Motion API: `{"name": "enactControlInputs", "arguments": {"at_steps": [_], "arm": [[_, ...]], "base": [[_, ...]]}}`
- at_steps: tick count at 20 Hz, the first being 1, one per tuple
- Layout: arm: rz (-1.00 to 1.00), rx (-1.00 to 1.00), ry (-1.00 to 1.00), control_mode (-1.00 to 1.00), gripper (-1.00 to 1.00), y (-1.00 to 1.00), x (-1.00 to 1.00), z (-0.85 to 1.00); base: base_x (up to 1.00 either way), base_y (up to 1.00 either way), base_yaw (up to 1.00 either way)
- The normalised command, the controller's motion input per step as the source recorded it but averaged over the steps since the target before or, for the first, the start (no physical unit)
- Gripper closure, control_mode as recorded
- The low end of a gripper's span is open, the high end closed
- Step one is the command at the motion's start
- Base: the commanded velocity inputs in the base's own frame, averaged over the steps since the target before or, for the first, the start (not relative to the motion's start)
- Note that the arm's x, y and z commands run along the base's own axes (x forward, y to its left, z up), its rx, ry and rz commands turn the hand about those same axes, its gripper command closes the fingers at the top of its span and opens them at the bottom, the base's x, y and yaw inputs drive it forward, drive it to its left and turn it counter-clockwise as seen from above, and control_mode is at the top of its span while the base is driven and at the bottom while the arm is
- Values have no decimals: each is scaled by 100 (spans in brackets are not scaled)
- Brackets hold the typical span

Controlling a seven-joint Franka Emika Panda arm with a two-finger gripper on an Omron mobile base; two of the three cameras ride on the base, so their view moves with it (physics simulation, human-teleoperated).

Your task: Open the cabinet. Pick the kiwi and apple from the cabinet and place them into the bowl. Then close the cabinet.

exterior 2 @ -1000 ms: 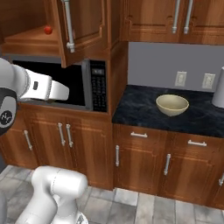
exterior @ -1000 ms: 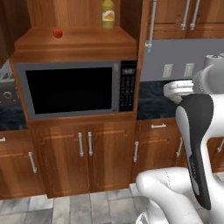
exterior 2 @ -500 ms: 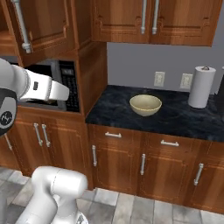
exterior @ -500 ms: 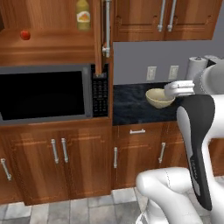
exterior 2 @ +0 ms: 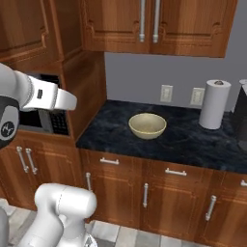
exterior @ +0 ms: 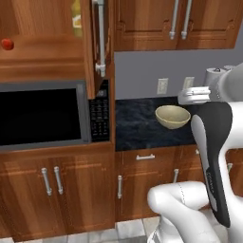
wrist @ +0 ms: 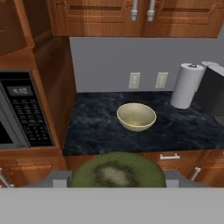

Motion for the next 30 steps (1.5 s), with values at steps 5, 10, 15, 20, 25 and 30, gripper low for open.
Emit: {"name": "enactControlInputs", "arguments": {"at_steps": [5, 10, 15, 20, 25, 30], "arm": [[0, 0, 0, 100, 100, 0, 0, 0], [0, 0, 0, 100, 100, 0, 0, 0], [0, 0, 0, 100, 100, 0, 0, 0], [0, 0, 0, 100, 100, 0, 0, 0], [0, 0, 0, 100, 100, 0, 0, 0], [0, 0, 0, 100, 100, 0, 0, 0]], "base": [[39, -41, 0], [41, -39, 0], [41, -36, 0], [40, -34, 0], [43, -30, 0], [45, -27, 0]]}}
